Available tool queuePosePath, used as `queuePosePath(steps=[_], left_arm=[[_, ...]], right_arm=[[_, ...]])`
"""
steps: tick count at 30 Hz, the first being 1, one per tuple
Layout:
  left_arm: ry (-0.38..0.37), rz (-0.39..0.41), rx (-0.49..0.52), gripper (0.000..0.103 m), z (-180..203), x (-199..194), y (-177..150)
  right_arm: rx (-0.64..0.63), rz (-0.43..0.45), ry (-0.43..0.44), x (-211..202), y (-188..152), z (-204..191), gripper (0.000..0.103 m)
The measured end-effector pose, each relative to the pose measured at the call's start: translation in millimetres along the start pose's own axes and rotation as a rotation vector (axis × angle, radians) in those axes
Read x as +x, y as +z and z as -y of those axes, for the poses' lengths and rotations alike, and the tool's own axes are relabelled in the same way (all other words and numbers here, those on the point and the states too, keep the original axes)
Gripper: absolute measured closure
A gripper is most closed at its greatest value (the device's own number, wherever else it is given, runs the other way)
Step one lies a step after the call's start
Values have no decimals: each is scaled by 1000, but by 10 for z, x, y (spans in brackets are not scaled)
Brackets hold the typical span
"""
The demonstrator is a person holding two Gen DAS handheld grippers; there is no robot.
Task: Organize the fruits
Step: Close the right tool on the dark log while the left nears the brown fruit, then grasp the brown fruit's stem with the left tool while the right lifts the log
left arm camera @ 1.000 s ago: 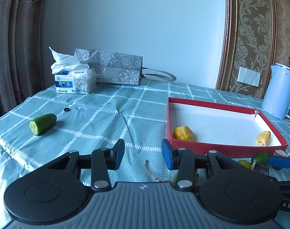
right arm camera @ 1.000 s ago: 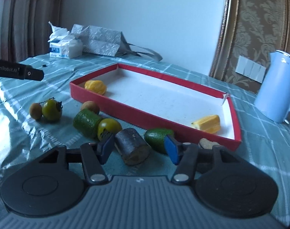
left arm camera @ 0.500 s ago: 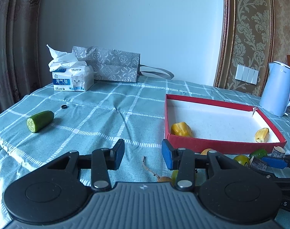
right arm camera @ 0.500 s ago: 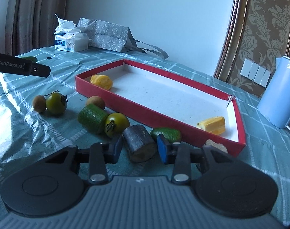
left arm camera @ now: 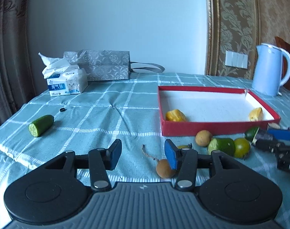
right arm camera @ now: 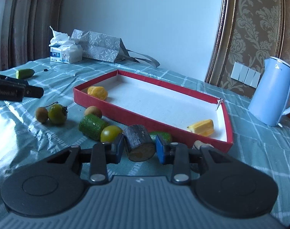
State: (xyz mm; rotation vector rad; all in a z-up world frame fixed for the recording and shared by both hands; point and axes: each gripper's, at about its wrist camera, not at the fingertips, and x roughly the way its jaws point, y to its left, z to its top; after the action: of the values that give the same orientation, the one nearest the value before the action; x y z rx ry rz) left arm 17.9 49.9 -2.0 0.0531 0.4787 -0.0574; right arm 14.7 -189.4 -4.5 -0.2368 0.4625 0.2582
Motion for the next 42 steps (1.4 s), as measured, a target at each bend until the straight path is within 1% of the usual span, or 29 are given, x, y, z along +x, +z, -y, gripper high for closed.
queuePosePath(steps=[4,8,12,13,14,15,17,19,20,21,23,28,34,40,42], left_arm=[[-33,-14,53,54,57,-55,-86],[-47,-19,95,54,125,1,-140],[-43,-64,103,54,133,194,-183],[-48,-91,99,54,129,241,-182],[-54,-102,95,55,126,261,-178],[-62,-102,95,57,124,266,-171],[-67,-101,104,58,134,279,-165],[-71,-108,105,64,138,302,-162],[-74,-114,104,70,141,312,-161],[-77,-114,105,74,145,314,-158],[-77,-115,110,79,159,326,-145],[-75,-118,105,79,159,330,-135],[-48,-110,81,80,151,234,-94],[11,-79,54,80,145,145,74],[45,-74,44,80,142,147,129]], right_arm=[[20,12,14,-90,-30,15,69],[34,19,17,-113,-52,16,69],[53,14,11,-122,-86,32,69],[57,15,10,-128,-95,36,69],[60,15,10,-133,-100,38,69],[63,16,9,-137,-105,40,69],[72,17,9,-142,-111,46,69],[79,19,11,-143,-114,44,69],[81,20,12,-144,-116,42,69],[83,21,12,-147,-118,38,69],[85,25,14,-158,-121,34,69],[94,30,14,-175,-129,52,69],[103,45,10,-228,-119,53,69],[112,61,7,-279,-114,52,69],[114,64,8,-294,-112,42,69]])
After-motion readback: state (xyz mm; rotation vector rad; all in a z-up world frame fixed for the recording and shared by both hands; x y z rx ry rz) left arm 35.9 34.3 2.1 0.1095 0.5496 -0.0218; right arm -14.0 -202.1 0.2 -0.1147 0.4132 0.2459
